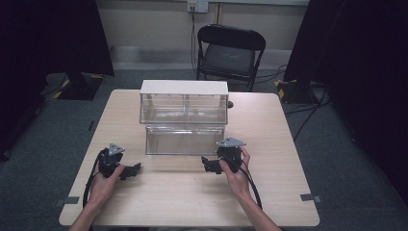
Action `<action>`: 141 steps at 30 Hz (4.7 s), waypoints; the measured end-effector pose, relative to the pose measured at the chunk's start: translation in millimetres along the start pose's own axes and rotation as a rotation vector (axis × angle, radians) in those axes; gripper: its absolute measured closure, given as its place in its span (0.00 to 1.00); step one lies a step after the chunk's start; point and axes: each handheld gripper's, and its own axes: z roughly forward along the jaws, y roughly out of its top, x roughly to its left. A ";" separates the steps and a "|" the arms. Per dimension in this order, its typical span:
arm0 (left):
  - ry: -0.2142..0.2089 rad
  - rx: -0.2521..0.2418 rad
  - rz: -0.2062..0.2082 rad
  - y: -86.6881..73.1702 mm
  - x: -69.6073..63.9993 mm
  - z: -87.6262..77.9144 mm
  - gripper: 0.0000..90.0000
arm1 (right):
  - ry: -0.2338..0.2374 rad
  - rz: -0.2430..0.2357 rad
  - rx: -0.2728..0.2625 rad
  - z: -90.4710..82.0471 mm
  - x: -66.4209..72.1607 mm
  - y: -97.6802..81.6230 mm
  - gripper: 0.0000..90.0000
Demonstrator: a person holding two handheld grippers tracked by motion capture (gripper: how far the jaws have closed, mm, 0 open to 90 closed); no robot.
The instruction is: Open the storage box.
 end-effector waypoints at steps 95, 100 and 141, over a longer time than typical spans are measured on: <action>0.000 0.000 0.000 0.0 0.0 0.0 0.00 | 0.036 0.033 -0.084 -18.5 -4.4 23.3 0.00; 0.001 -0.002 -0.001 -0.1 -0.1 0.1 0.00 | 0.029 0.036 -0.088 -18.6 -5.4 23.9 0.00; 0.000 0.000 0.000 0.0 0.0 0.0 0.00 | 0.020 0.022 -0.119 -16.3 -7.1 36.9 0.05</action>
